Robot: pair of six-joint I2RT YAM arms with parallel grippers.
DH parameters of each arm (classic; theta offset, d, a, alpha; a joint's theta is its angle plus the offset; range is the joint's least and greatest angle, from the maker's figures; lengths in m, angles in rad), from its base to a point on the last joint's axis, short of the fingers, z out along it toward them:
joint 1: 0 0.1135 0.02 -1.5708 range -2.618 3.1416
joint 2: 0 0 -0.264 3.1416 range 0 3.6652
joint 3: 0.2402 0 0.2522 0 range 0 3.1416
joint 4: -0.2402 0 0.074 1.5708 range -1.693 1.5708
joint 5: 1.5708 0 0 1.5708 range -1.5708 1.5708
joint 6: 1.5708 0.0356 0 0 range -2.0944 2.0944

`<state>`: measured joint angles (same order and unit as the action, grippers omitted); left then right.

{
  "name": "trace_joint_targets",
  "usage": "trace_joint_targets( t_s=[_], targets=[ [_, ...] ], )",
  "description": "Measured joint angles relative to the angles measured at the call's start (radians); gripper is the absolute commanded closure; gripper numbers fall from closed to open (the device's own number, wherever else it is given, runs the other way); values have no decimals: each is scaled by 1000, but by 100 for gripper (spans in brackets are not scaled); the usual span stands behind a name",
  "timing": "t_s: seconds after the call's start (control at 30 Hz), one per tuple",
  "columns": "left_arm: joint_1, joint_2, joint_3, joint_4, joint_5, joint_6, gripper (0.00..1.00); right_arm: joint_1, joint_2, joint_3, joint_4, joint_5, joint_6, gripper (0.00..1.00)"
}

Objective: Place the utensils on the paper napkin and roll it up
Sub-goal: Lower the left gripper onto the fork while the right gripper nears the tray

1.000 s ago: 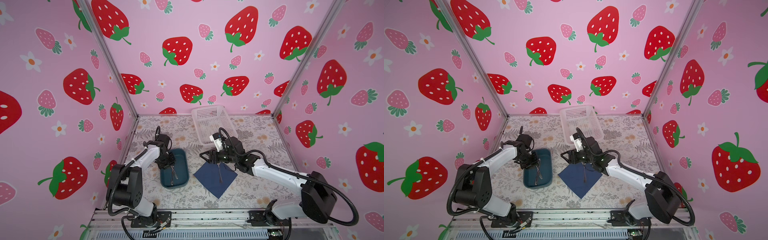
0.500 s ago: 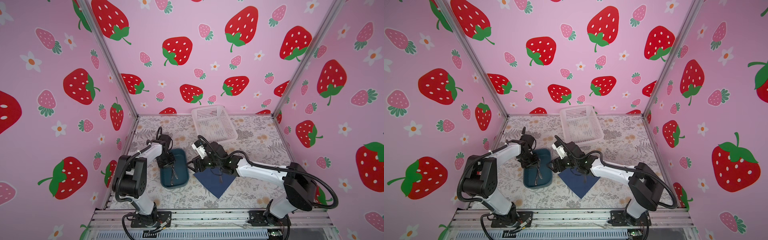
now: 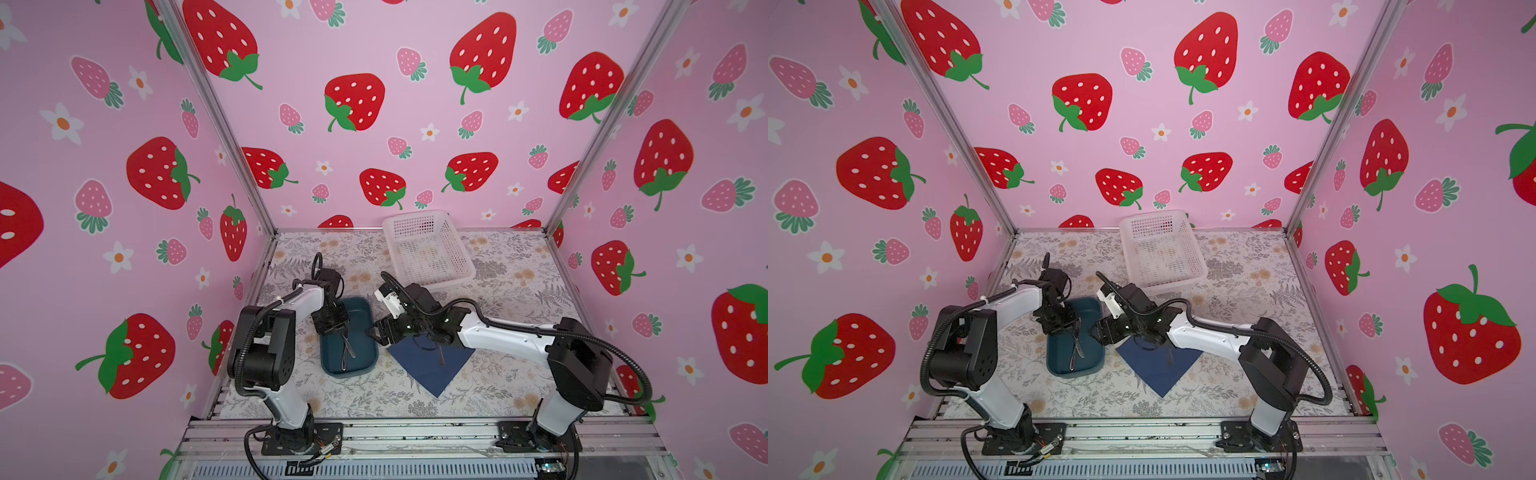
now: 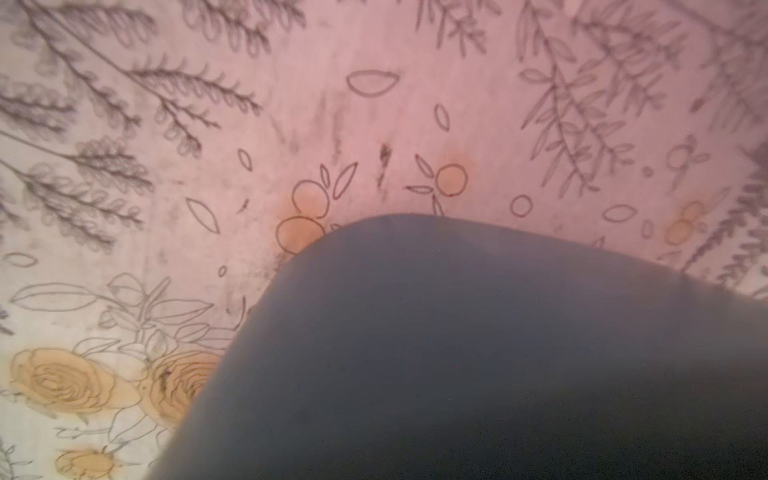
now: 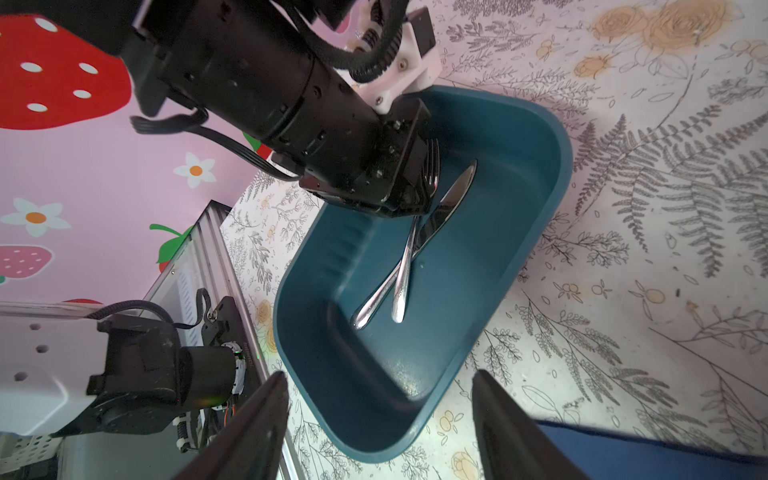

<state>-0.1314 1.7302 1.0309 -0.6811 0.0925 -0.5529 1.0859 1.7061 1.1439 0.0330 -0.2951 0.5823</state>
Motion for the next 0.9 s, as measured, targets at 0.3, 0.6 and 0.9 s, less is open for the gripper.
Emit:
trace_joint_targets(
  t_s=[0.3, 0.6, 0.9],
  targets=[
    [-13, -8, -7, 11, -14, -19, 73, 3, 0, 0, -14, 42, 0, 28],
    [-32, -79, -55, 22, -33, -47, 70, 3, -17, -21, -13, 89, 1, 28],
    [-66, -103, -75, 27, -60, -78, 72, 3, -78, -91, -7, 141, 26, 27]
  ],
)
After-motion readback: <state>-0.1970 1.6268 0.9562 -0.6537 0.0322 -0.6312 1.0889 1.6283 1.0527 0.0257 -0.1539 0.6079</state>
